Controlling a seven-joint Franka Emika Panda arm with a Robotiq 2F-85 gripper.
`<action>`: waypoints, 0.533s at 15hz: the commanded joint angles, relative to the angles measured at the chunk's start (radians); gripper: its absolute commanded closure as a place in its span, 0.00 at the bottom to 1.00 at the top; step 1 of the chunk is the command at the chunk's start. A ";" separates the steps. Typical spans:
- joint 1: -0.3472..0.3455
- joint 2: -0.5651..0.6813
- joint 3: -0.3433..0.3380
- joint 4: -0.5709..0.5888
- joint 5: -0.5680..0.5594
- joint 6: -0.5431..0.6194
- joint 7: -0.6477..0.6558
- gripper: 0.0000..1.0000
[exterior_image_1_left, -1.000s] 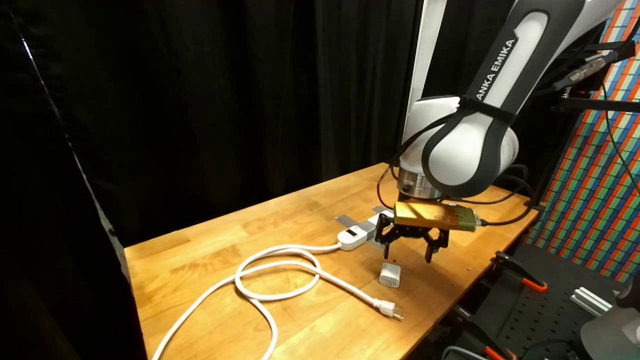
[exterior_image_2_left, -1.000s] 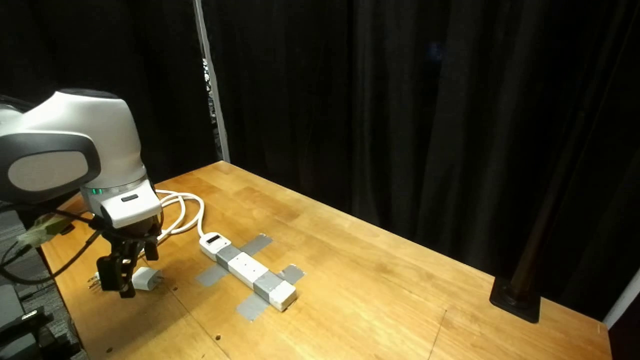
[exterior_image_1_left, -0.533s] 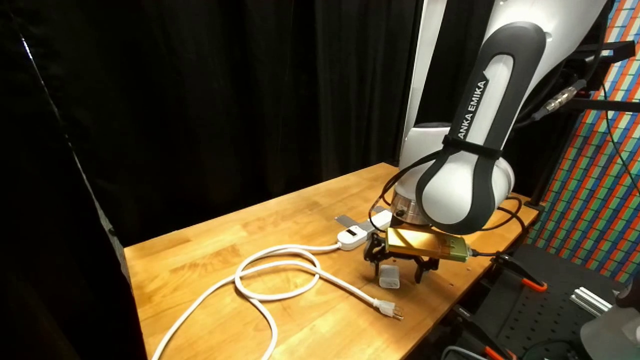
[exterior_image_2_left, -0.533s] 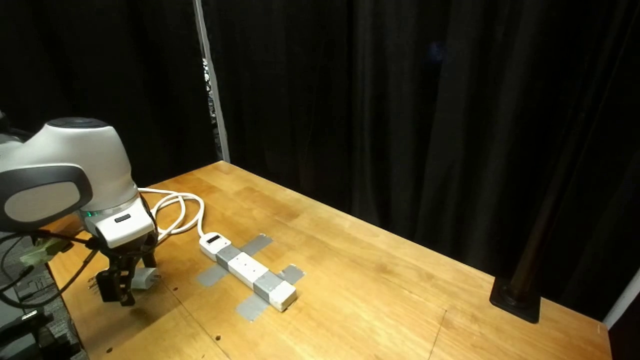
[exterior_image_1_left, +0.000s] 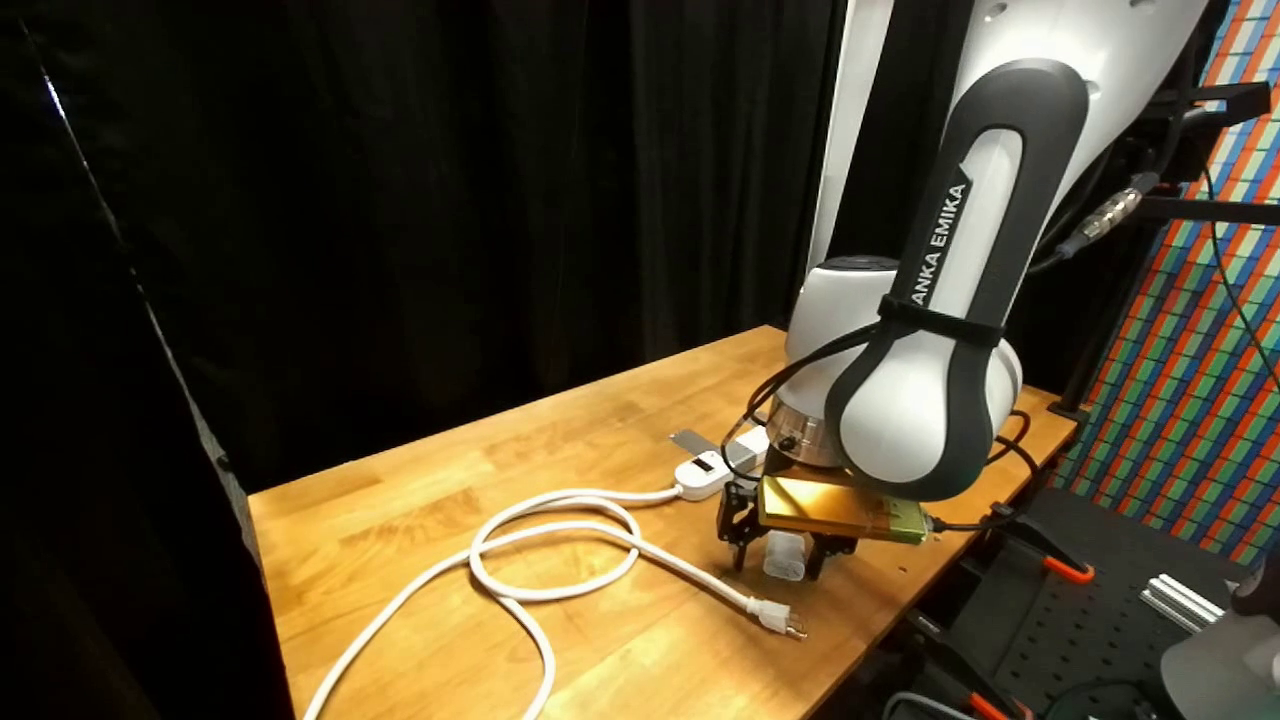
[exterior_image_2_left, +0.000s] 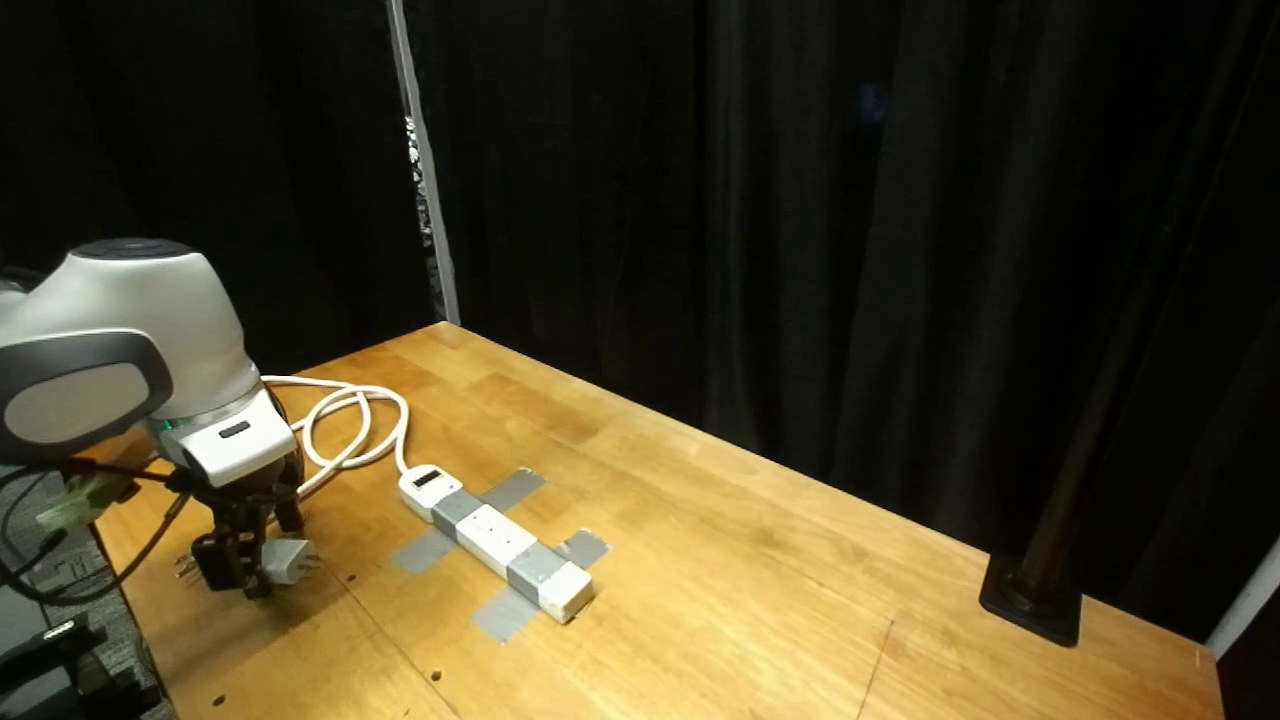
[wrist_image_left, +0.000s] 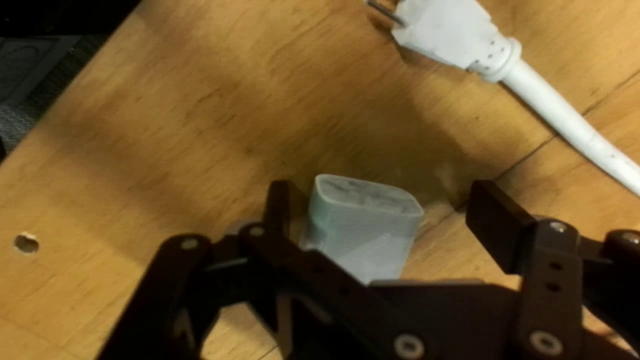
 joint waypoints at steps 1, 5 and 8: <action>0.108 -0.006 -0.101 0.008 0.032 -0.038 -0.002 0.42; 0.233 -0.011 -0.250 0.013 0.014 -0.042 0.014 0.73; 0.262 -0.033 -0.322 0.025 -0.003 -0.097 0.009 0.75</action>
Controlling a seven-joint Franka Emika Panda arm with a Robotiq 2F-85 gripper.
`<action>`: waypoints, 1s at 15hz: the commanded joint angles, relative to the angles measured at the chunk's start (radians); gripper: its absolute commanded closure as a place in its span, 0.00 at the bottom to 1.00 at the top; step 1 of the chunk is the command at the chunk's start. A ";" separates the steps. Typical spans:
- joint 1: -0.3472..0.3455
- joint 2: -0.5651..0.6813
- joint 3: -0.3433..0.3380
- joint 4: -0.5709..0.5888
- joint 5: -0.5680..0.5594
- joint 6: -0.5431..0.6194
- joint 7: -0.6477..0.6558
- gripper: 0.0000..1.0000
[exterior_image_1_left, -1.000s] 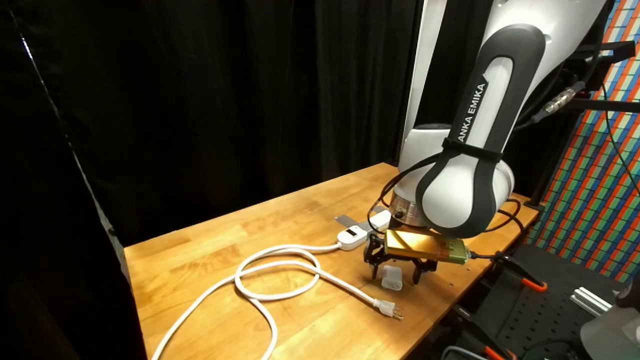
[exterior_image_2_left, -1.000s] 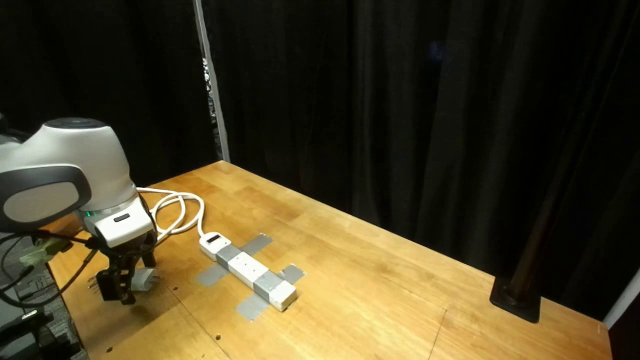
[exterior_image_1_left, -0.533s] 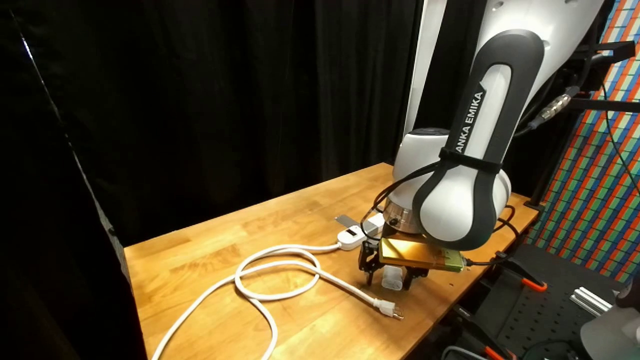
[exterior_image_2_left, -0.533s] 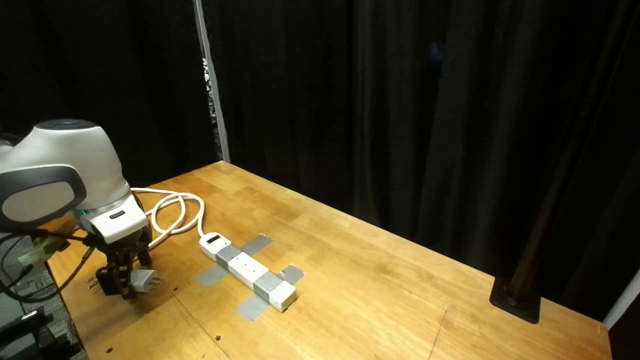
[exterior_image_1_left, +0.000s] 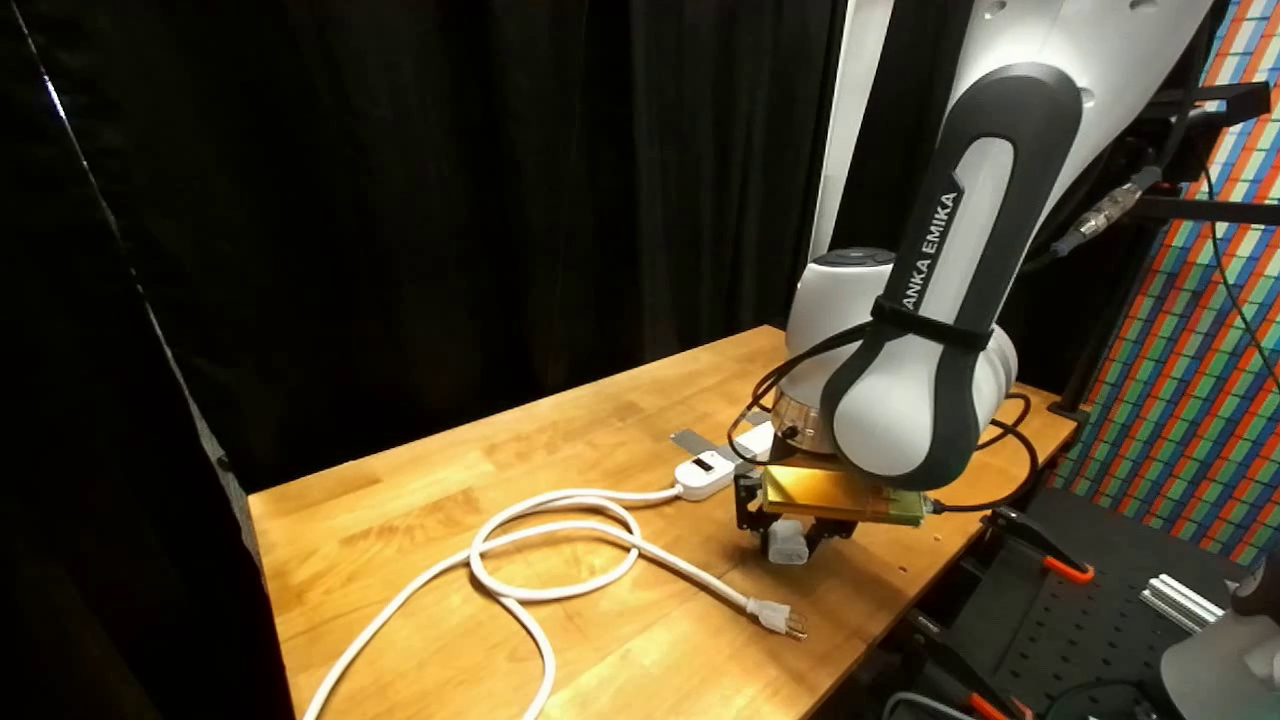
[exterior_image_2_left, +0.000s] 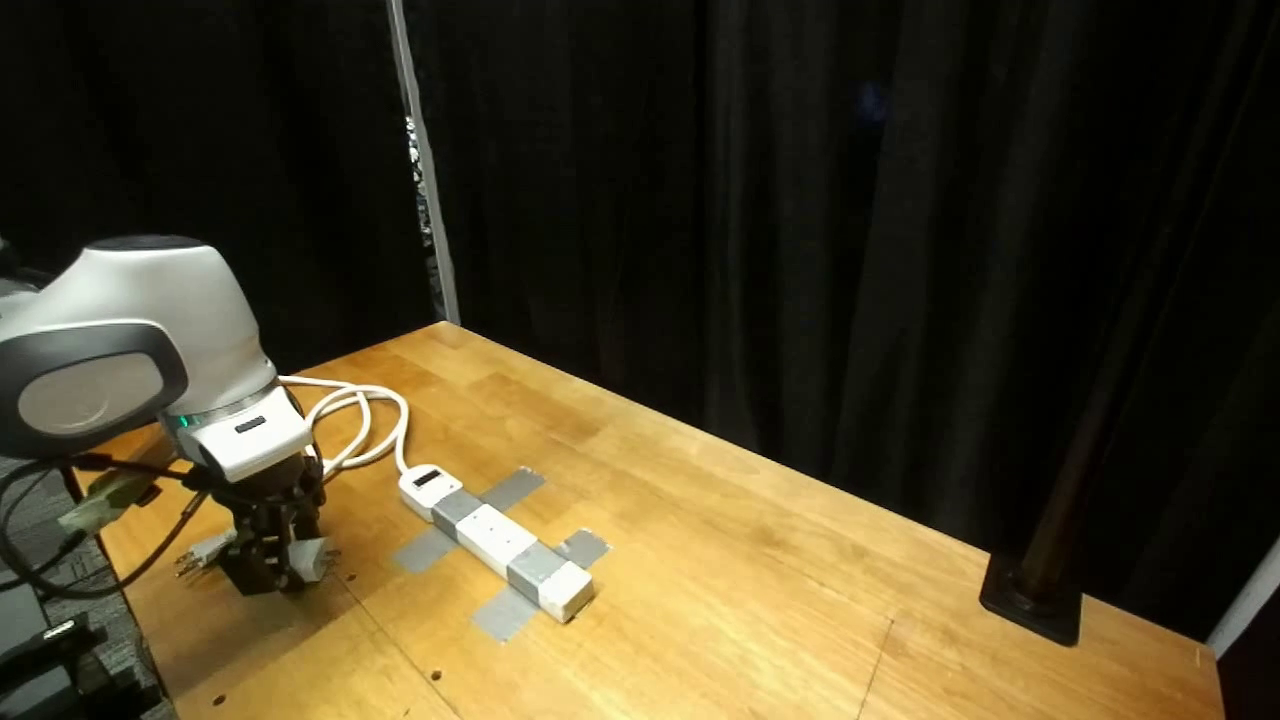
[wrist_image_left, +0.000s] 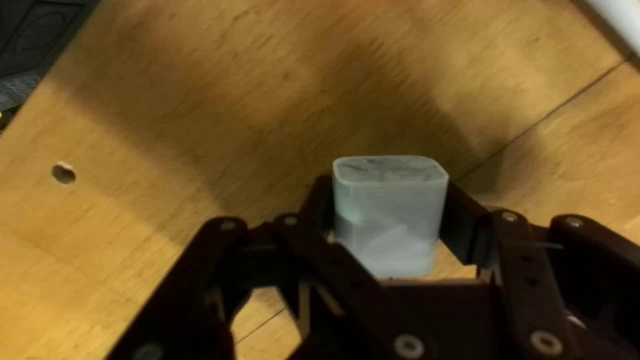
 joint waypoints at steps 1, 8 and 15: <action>0.035 -0.045 -0.089 0.027 -0.025 -0.087 -0.010 0.75; -0.256 -0.203 0.088 0.238 -0.042 -0.508 -0.310 0.75; -0.377 -0.176 0.114 0.370 -0.032 -0.694 -0.336 0.17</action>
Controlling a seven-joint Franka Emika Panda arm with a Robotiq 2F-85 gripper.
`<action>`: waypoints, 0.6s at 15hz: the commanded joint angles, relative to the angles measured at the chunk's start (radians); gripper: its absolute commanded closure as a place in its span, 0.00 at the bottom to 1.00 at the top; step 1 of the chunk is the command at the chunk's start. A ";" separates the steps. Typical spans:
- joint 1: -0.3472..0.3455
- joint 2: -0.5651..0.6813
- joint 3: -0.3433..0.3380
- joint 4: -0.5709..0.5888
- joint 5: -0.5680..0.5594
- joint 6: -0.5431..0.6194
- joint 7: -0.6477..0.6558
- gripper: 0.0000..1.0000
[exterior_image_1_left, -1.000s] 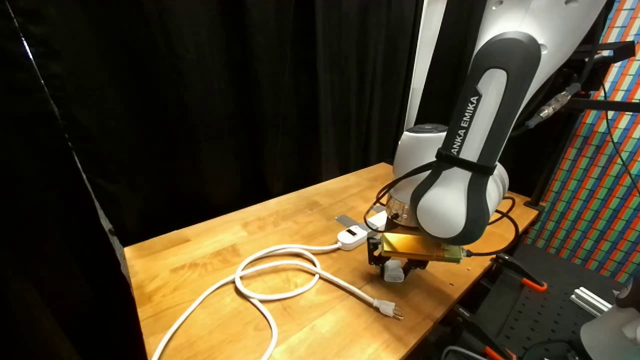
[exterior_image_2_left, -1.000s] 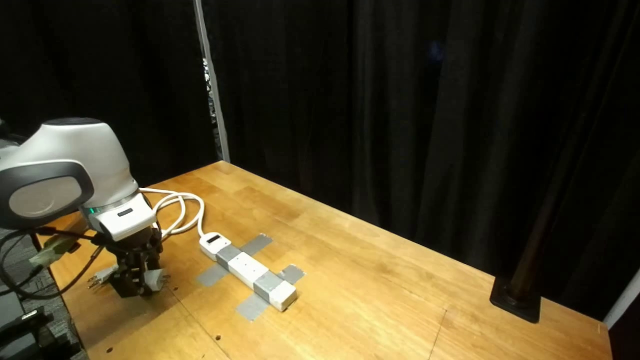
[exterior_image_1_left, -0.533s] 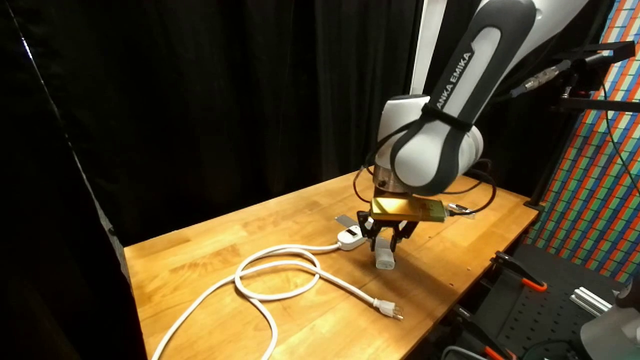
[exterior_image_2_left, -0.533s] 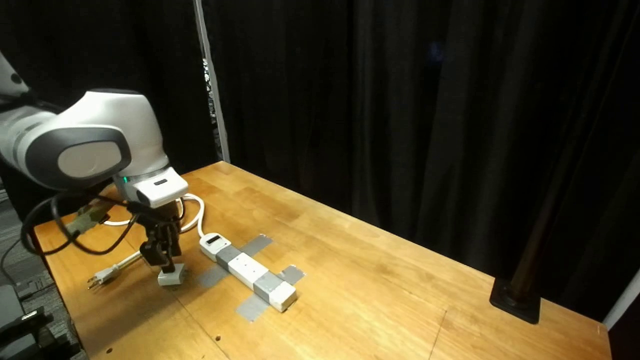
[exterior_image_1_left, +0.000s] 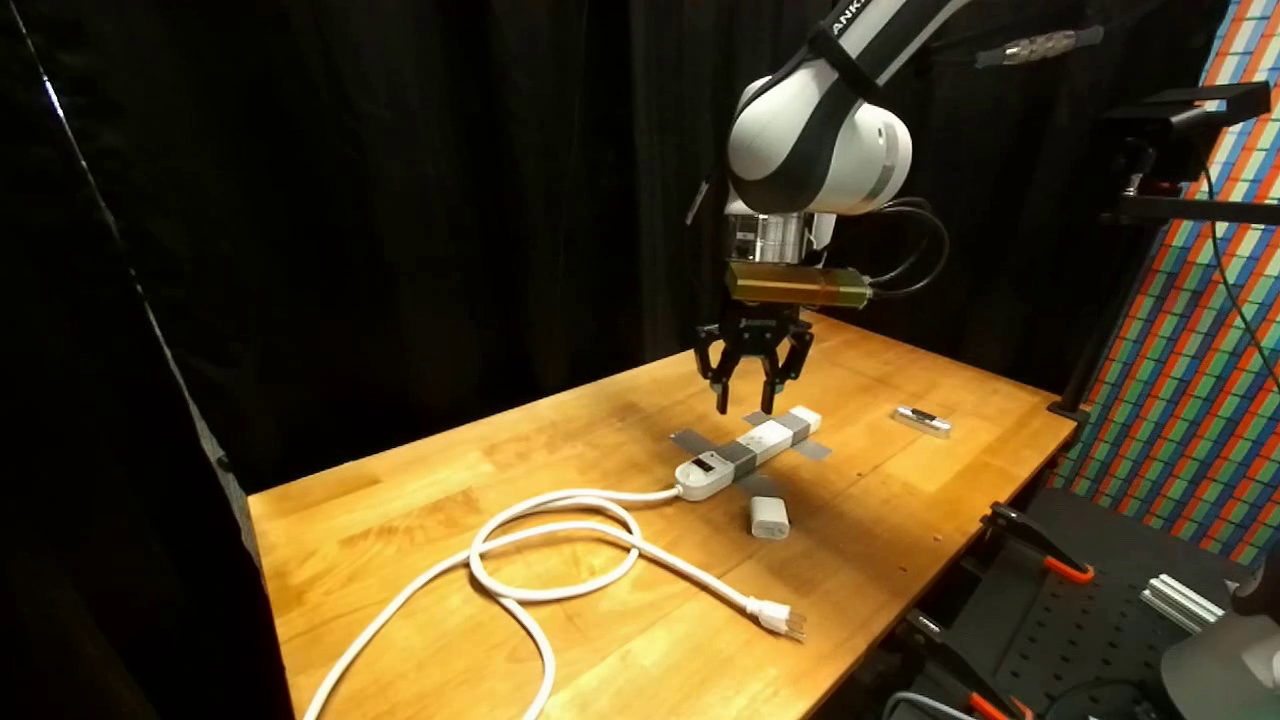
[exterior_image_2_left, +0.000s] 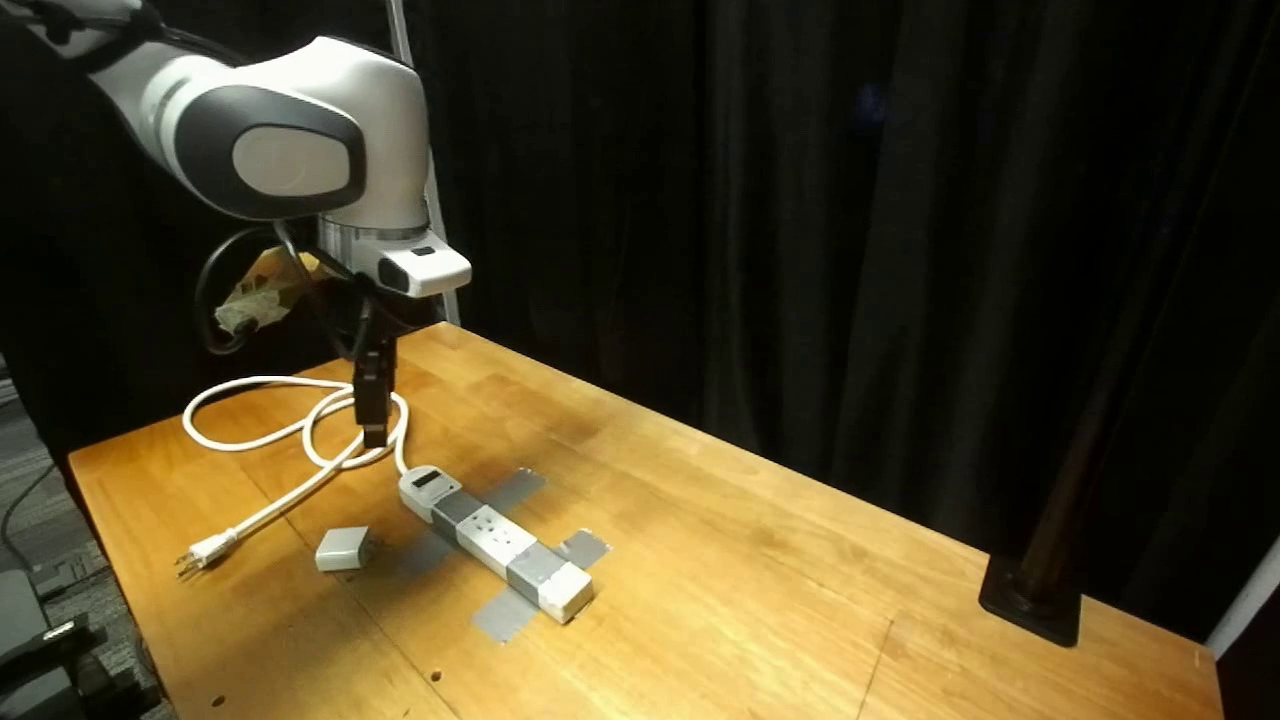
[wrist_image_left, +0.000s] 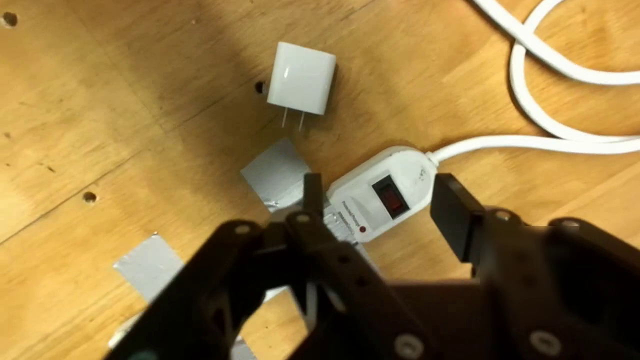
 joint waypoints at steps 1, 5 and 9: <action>-0.033 0.029 0.015 -0.027 0.007 0.075 0.054 0.10; -0.015 0.075 0.011 -0.112 -0.026 0.238 0.119 0.00; 0.023 0.144 0.001 -0.188 -0.039 0.421 0.178 0.00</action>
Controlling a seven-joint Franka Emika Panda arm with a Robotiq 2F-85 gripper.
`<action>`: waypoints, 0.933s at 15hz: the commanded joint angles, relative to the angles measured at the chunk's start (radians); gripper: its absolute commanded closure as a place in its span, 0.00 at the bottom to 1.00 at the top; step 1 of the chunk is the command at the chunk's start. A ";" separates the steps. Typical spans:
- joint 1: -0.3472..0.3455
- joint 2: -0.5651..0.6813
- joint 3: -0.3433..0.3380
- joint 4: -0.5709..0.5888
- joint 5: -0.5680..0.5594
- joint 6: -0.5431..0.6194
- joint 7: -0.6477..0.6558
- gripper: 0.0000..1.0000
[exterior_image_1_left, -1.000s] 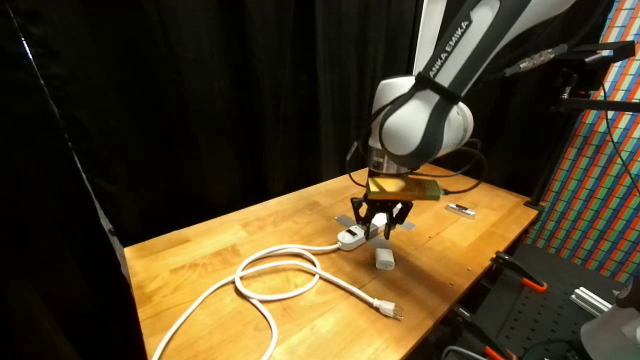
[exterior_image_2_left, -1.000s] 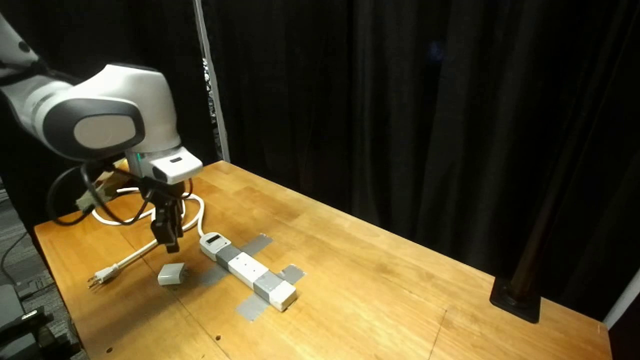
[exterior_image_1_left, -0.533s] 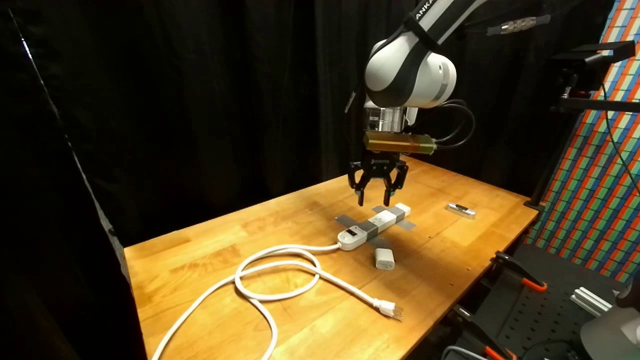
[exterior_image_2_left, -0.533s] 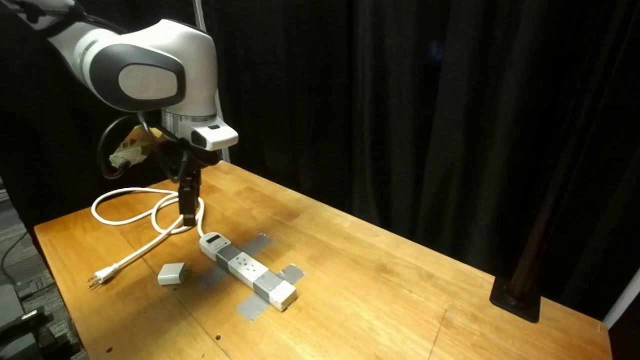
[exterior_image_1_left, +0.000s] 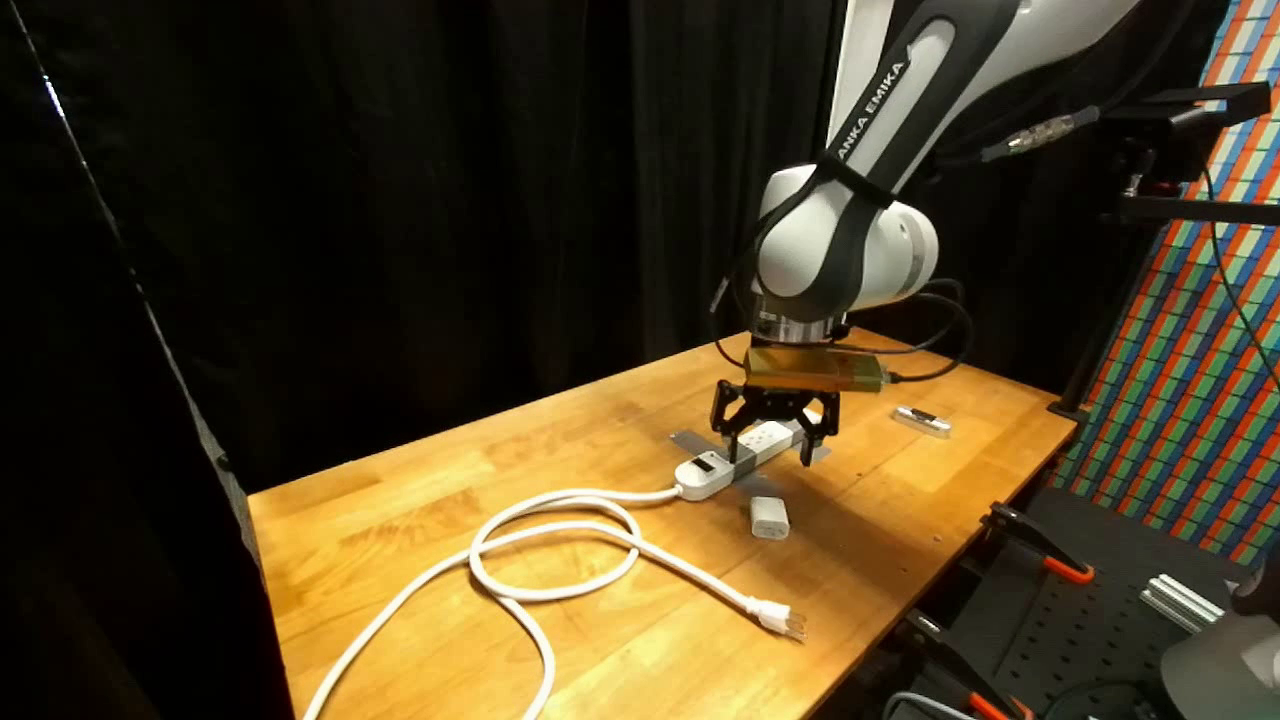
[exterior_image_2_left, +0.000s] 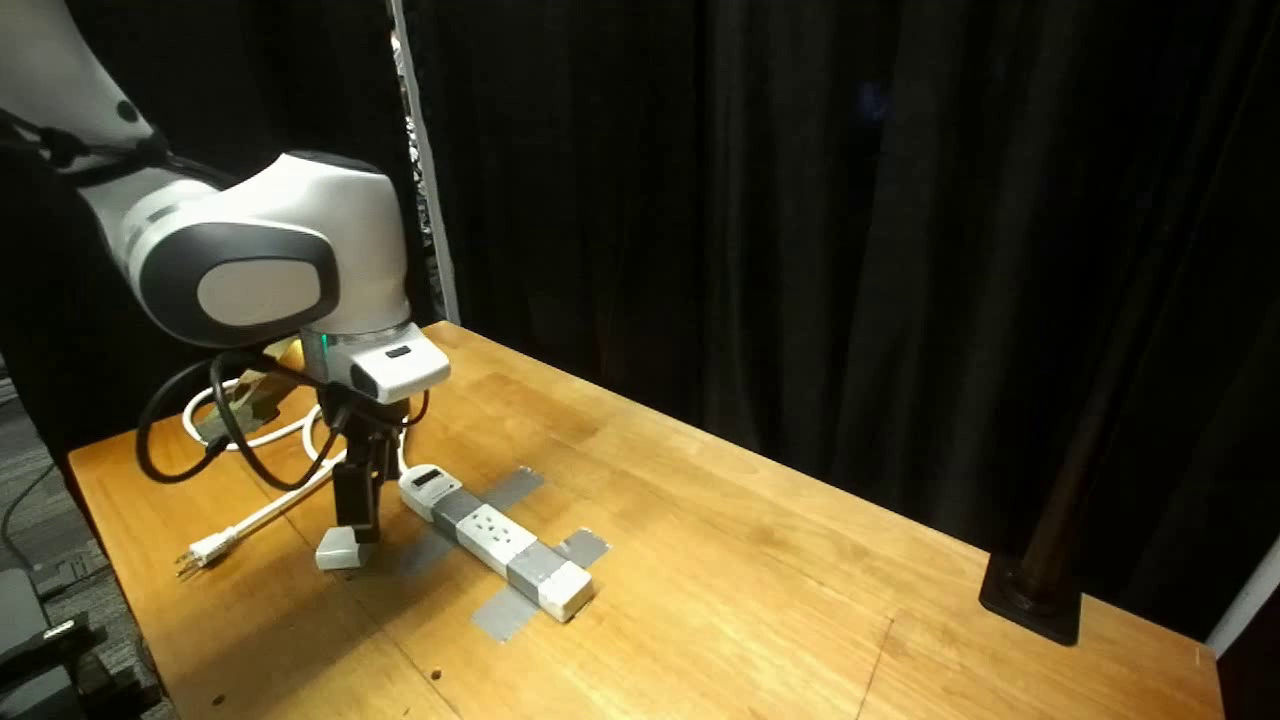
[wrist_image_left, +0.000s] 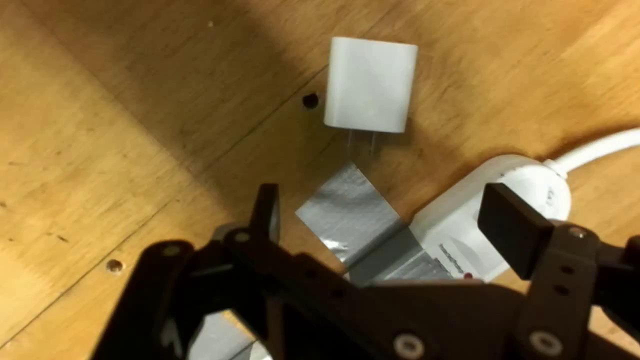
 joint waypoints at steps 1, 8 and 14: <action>0.042 0.044 -0.012 -0.059 -0.026 0.154 0.072 0.00; 0.111 0.115 -0.012 -0.099 0.007 0.273 0.093 0.44; 0.143 0.086 -0.031 -0.099 -0.006 0.227 0.118 0.77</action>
